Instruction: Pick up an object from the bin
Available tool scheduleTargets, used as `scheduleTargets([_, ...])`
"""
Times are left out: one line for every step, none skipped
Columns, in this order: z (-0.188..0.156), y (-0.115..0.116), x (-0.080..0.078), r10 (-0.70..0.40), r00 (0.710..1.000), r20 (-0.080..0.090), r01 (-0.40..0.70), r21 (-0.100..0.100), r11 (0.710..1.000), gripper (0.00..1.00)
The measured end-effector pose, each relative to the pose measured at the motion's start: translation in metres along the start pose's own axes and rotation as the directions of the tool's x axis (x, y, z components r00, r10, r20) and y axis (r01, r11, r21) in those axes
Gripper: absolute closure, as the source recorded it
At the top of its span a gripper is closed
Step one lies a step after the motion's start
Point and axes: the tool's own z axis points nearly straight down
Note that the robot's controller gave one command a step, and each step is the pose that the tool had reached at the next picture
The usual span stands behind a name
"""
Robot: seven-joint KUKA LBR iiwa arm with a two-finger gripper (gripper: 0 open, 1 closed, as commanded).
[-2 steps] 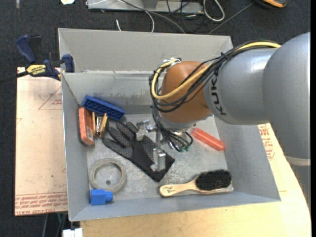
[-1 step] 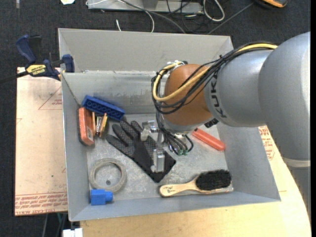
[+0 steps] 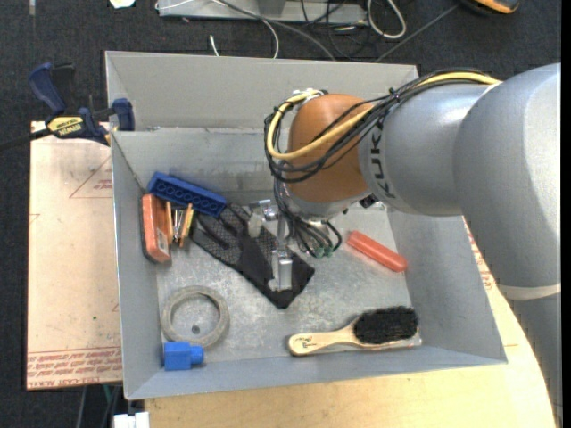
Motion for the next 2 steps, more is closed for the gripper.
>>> scheduleTargets([0.0034,0.0044,0.0213,0.166,0.986,0.006,-0.166,-0.002,0.986,1.00])
scheduleTargets([0.0034,0.0043,0.0213,0.168,0.986,0.006,-0.168,-0.003,0.986,1.00])
